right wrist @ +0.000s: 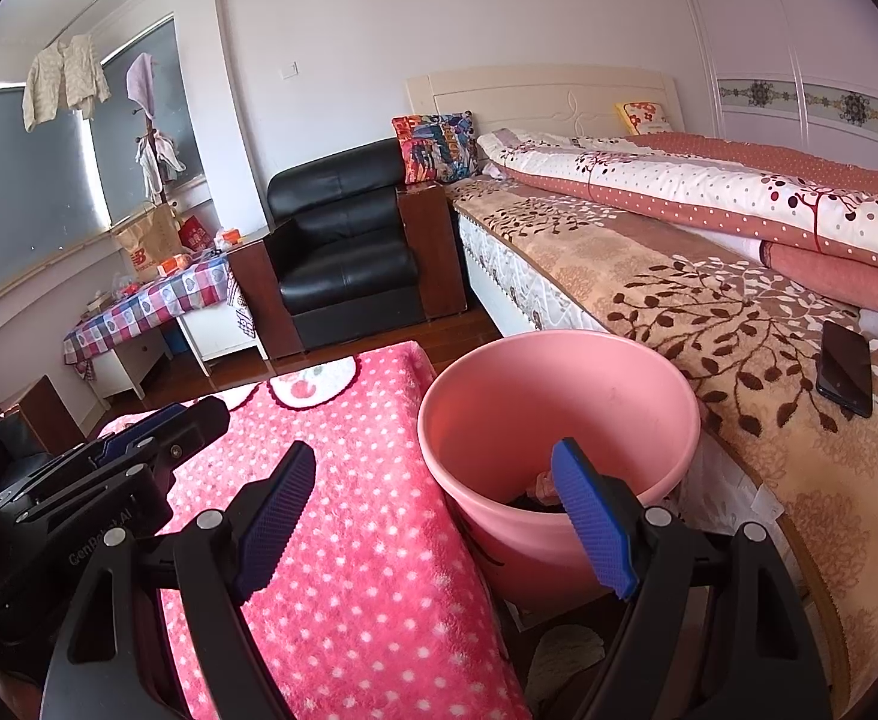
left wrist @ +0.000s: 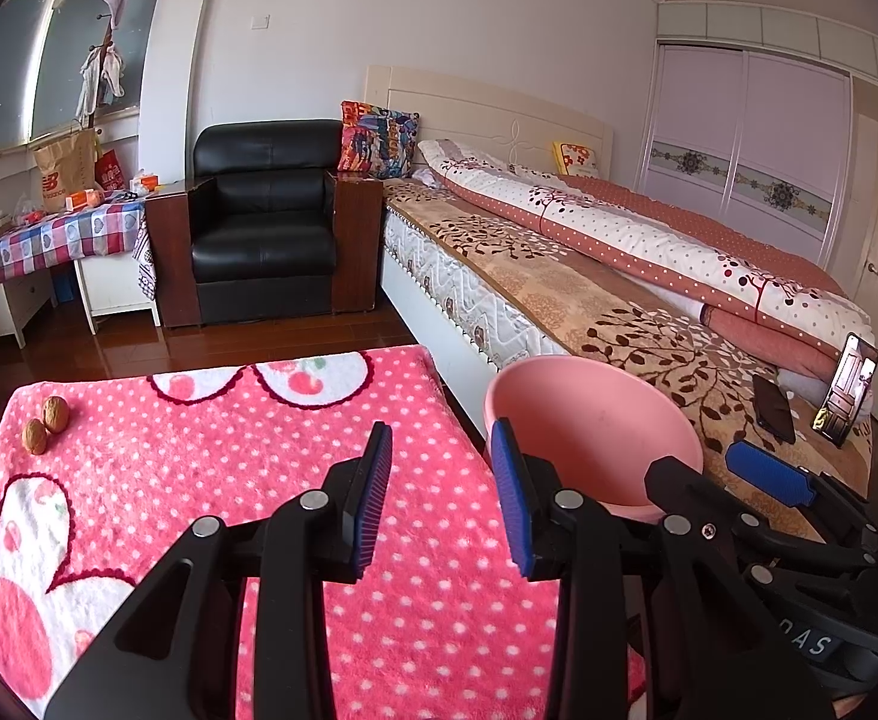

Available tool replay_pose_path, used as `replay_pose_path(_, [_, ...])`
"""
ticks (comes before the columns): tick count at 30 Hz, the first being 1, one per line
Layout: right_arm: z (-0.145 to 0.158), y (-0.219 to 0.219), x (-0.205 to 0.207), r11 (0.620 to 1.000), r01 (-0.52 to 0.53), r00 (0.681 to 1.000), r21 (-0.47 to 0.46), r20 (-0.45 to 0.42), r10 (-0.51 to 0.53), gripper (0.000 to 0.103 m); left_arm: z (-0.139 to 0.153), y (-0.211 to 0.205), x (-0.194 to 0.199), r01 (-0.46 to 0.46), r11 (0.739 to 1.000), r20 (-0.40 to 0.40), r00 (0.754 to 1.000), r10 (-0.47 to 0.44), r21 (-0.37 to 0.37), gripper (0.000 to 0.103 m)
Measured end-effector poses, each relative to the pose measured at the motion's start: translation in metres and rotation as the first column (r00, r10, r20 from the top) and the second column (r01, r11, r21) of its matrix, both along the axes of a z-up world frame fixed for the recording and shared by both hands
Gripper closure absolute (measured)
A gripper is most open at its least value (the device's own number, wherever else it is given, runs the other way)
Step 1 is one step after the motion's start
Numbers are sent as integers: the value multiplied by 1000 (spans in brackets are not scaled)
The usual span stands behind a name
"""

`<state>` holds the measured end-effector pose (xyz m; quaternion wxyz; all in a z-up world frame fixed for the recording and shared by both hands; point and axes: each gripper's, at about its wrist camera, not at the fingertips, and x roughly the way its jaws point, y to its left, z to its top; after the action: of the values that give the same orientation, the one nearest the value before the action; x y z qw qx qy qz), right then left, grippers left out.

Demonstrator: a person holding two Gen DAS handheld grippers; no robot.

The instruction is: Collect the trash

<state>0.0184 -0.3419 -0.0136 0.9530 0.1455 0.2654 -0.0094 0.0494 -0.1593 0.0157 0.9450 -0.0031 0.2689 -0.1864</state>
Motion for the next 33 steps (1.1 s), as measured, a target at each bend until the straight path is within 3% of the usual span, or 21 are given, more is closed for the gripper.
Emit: replay_pose_path(33, [3,4,0,1000,-10,1000,-8,0,10,23,1,2,-3,8,1000,-4,1000,-8,-11,68])
